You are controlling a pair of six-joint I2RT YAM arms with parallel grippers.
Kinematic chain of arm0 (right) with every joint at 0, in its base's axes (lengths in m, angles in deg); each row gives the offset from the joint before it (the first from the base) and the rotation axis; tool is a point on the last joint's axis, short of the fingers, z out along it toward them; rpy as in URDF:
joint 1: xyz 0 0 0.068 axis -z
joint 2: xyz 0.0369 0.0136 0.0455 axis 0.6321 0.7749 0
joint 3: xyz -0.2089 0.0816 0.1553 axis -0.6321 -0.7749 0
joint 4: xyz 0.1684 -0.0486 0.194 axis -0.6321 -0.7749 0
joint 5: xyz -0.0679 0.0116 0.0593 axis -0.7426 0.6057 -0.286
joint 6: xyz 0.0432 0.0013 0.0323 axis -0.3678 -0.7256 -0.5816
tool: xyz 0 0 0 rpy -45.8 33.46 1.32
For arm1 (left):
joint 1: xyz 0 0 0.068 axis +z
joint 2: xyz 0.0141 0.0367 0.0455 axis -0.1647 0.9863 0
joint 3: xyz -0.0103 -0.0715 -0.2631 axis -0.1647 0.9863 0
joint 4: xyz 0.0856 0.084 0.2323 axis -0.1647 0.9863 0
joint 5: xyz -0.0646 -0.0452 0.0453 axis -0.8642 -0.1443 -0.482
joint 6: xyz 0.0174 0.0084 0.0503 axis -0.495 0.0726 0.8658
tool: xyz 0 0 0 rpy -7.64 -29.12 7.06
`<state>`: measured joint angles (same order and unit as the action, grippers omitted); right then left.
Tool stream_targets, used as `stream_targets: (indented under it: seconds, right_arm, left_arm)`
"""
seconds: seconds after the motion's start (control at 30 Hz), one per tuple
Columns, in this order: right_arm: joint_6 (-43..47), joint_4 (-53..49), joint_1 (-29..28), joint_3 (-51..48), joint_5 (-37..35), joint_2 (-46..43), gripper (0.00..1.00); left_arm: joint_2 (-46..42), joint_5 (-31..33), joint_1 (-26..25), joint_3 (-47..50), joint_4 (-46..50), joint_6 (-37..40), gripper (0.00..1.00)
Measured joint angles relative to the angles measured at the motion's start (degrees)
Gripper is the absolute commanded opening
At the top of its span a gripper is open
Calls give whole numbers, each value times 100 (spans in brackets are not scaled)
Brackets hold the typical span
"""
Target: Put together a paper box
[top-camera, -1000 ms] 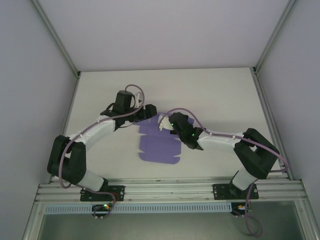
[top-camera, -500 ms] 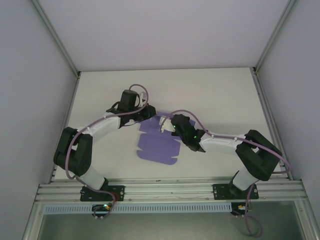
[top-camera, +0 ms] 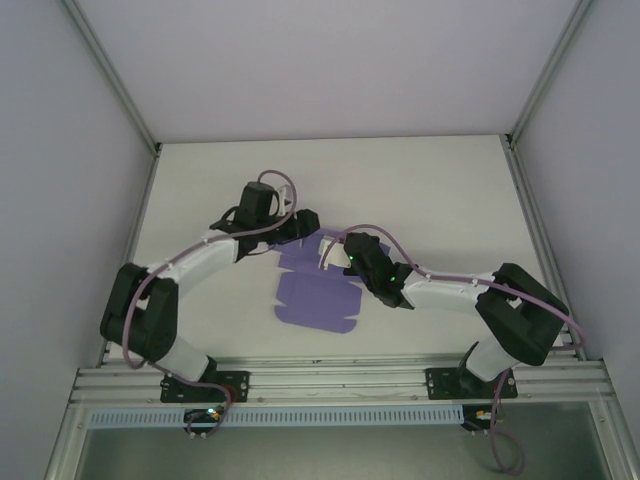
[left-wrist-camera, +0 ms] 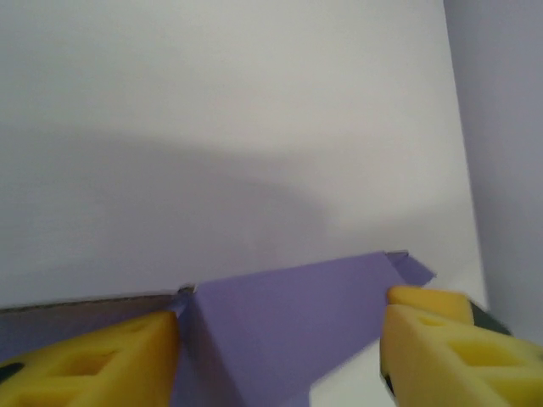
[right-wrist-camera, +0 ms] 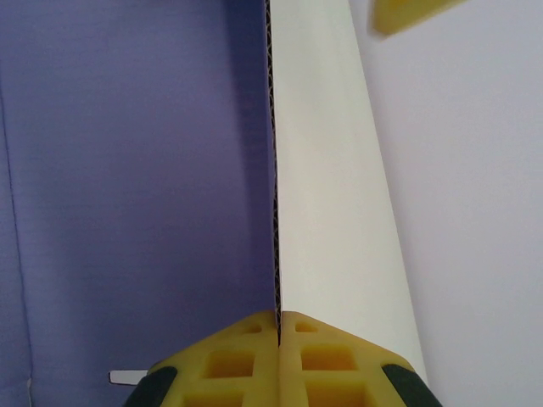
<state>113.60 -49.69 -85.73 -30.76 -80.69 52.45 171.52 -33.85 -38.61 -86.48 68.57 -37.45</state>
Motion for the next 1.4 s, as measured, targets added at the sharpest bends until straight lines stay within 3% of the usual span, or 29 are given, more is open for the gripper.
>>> stream_targets:
  seconds: [0.13,0.27,0.37,0.43,0.67,0.9,1.13,1.2,1.4]
  right_arm:
    - [-160,-46,107,2,13,-2,0]
    - [-378,-173,321,-15,286,-116,0]
    - [-529,-197,439,-94,505,-321,0]
    - [-605,-203,492,-149,632,-446,0]
    - [-874,-240,544,-286,1106,-691,0]
    - [-1034,-240,562,-291,1228,-691,0]
    - [-1283,-111,577,-339,1287,-706,0]
    - [-1390,-48,577,-431,1353,-815,0]
    - [-1663,87,605,-662,1517,-1117,0]
  left_arm:
    - [-1106,664,74,522,319,280,100]
    - [-1976,990,752,1217,555,341,100]
    - [-1985,1128,1331,1733,669,332,93]
    - [-1825,1145,1447,1974,745,350,88]
    - [-1082,857,1416,2146,92,358,77]
    - [-697,828,855,2142,-730,588,74]
    - [-634,282,619,2146,-1416,732,72]
    - [-551,116,616,2162,-1657,730,69]
    - [-308,-295,584,2291,-2308,623,44]
